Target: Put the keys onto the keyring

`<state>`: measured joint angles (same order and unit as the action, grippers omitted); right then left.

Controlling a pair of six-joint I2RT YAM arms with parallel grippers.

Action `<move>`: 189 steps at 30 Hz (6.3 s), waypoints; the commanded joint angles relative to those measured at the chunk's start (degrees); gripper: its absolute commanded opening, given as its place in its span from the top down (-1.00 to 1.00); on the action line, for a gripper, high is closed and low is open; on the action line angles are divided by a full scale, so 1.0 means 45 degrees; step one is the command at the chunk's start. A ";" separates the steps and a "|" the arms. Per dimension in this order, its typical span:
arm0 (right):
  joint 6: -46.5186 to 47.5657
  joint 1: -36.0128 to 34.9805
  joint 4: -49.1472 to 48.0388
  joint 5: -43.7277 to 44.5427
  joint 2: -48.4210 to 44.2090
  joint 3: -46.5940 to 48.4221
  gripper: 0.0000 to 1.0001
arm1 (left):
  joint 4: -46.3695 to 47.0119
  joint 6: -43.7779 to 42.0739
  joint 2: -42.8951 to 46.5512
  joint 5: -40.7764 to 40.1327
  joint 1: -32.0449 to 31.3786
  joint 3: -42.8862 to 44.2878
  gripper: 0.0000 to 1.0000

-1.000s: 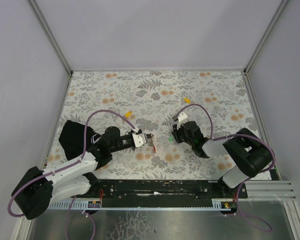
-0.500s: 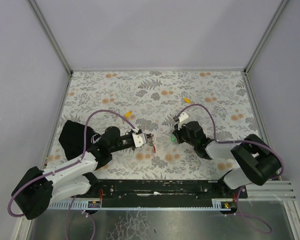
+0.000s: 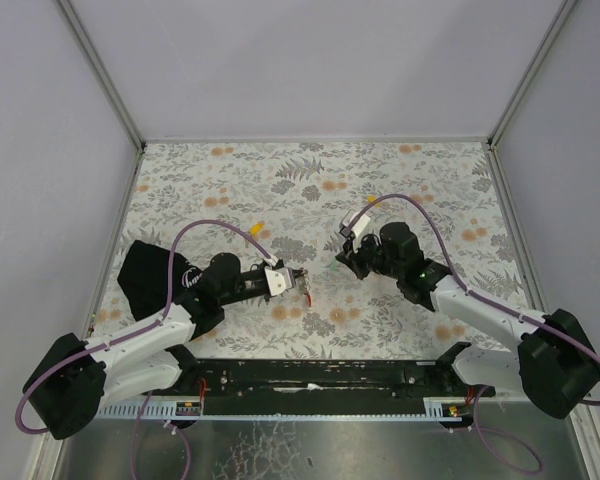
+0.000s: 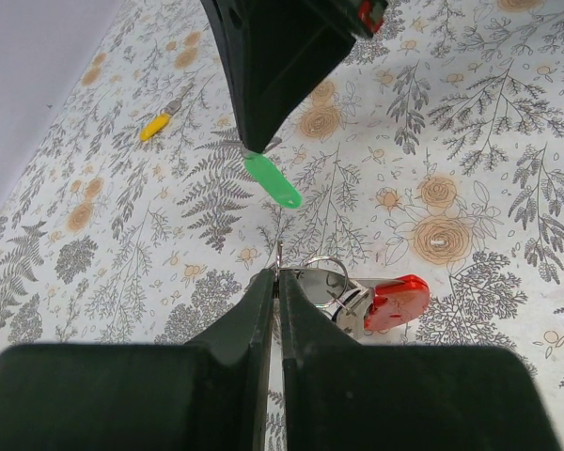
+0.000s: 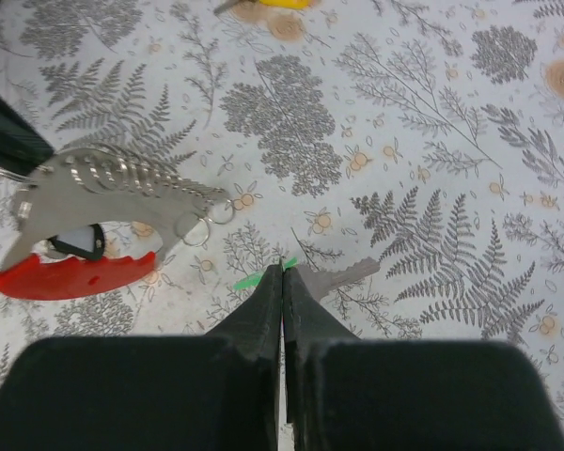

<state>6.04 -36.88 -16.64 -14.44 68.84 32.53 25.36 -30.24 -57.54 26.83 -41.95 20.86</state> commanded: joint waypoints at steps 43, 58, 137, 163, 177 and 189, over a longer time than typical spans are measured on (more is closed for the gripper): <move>0.6798 -0.2455 0.5957 -0.3580 0.0093 0.4133 1.00 | 0.0439 0.0113 0.0368 0.2448 0.0185 0.0236 1.00; 0.6488 -0.2734 0.5585 -0.2925 -0.0609 0.3493 1.00 | 0.0399 0.0001 0.0302 0.2321 0.0221 0.0237 1.00; -0.4673 -0.2675 1.5271 0.3372 0.4504 0.7044 1.00 | 0.0296 0.0149 0.0615 0.0861 0.0233 0.0148 1.00; -0.2417 -0.0944 1.3725 0.3850 0.9756 1.1061 0.72 | 0.0263 0.0138 0.0519 0.0826 0.0236 0.0181 1.00; -0.3706 -0.1043 0.8391 0.3857 0.4521 0.6245 0.32 | 0.0368 0.0216 0.0570 0.0898 0.0241 0.0160 1.00; -0.4323 -0.2388 0.1070 0.5825 0.1881 0.0534 0.37 | 0.0458 0.0241 0.0500 0.0900 0.0233 0.0149 1.00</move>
<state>-11.11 -46.41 5.02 6.39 82.13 40.62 23.57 -29.71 -55.68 30.92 -41.19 20.86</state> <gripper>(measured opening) 0.328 0.010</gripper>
